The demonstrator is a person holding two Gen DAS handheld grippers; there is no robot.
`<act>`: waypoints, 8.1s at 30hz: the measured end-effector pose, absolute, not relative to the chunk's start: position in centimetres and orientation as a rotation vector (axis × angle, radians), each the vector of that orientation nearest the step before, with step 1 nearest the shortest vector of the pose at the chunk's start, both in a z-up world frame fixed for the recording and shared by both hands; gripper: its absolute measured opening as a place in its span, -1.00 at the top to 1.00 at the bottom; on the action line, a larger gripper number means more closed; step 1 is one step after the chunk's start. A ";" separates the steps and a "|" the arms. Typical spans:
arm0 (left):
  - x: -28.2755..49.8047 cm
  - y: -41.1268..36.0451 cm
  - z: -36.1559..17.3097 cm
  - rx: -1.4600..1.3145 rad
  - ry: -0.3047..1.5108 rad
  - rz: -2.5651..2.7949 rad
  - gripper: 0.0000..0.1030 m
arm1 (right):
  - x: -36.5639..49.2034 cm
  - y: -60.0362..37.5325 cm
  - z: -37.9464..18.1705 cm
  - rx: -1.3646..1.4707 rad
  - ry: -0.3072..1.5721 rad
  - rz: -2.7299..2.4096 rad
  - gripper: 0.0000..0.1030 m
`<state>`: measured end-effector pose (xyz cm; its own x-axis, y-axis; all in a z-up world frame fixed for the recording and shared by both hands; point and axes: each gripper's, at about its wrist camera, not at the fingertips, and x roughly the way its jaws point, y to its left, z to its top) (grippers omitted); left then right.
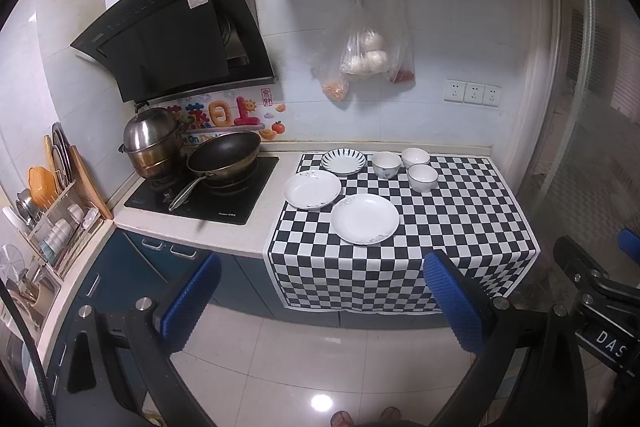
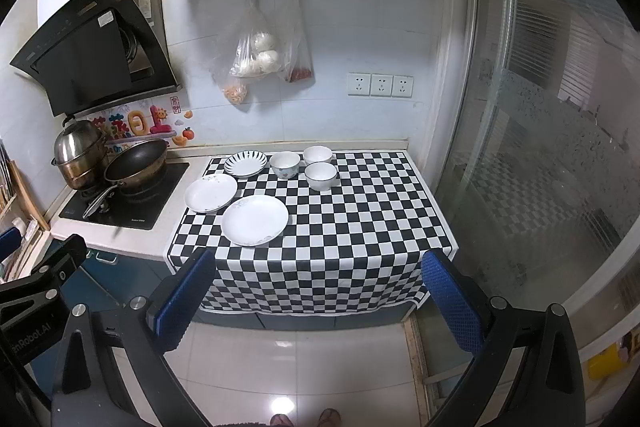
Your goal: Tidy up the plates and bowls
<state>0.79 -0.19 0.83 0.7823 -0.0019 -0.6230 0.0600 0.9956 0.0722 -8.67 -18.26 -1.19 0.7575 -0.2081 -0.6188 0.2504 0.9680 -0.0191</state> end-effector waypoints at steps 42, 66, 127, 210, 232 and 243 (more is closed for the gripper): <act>29.5 0.6 -14.4 0.130 0.852 0.021 -1.00 | 21.3 -23.2 -20.5 0.176 0.905 -0.199 -1.00; 53.2 -1.5 -39.4 -0.026 1.543 -0.123 0.22 | 51.6 -27.0 -47.7 0.410 1.570 0.140 -0.36; 53.8 -15.1 -42.9 0.085 1.595 -0.226 0.27 | 48.3 -32.9 -49.9 0.479 1.602 0.055 0.56; 59.6 -3.1 -31.9 -0.138 1.375 -0.278 0.43 | 56.7 -27.0 -38.7 0.488 1.403 0.231 0.72; 53.2 -11.1 -39.9 0.003 1.545 -0.309 0.43 | 46.1 -35.6 -45.9 0.517 1.509 0.191 0.72; 53.2 -12.2 -41.0 0.093 1.570 -0.246 0.42 | 46.6 -35.0 -47.3 0.490 1.528 0.190 0.73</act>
